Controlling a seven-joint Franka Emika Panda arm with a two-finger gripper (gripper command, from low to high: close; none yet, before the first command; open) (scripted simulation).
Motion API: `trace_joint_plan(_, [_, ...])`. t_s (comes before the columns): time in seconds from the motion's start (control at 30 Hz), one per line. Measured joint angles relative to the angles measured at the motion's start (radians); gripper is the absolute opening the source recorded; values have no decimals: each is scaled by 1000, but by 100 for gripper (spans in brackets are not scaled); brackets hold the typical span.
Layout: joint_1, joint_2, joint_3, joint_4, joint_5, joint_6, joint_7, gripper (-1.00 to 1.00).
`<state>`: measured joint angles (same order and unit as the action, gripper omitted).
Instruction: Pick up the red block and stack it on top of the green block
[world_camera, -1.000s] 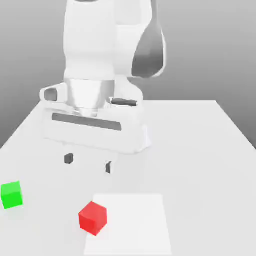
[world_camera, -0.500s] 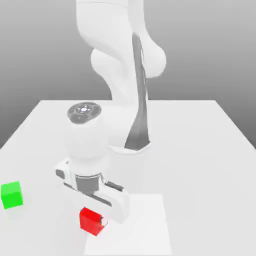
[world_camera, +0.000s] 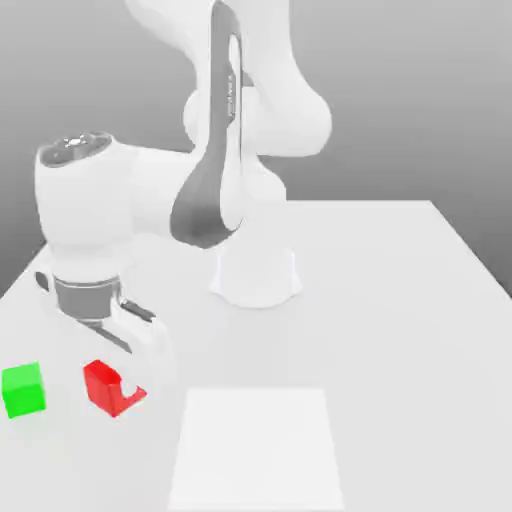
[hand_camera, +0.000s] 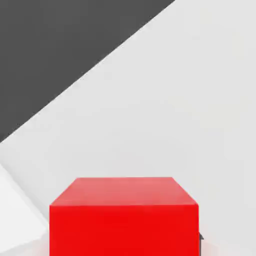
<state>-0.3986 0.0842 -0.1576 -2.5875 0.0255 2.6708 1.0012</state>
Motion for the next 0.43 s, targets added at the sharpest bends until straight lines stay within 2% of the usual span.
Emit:
trace_joint_plan(0.17, [-159,-4,-79,43,13,-49,-83,-100])
trace_joint_plan(0.33, [-199,148,-41,59,97,84,-157,-100])
trace_joint_plan(0.37, [-203,167,-35,60,107,100,-164,100])
trace_joint_plan(0.43, [-203,167,-35,60,107,100,-164,100])
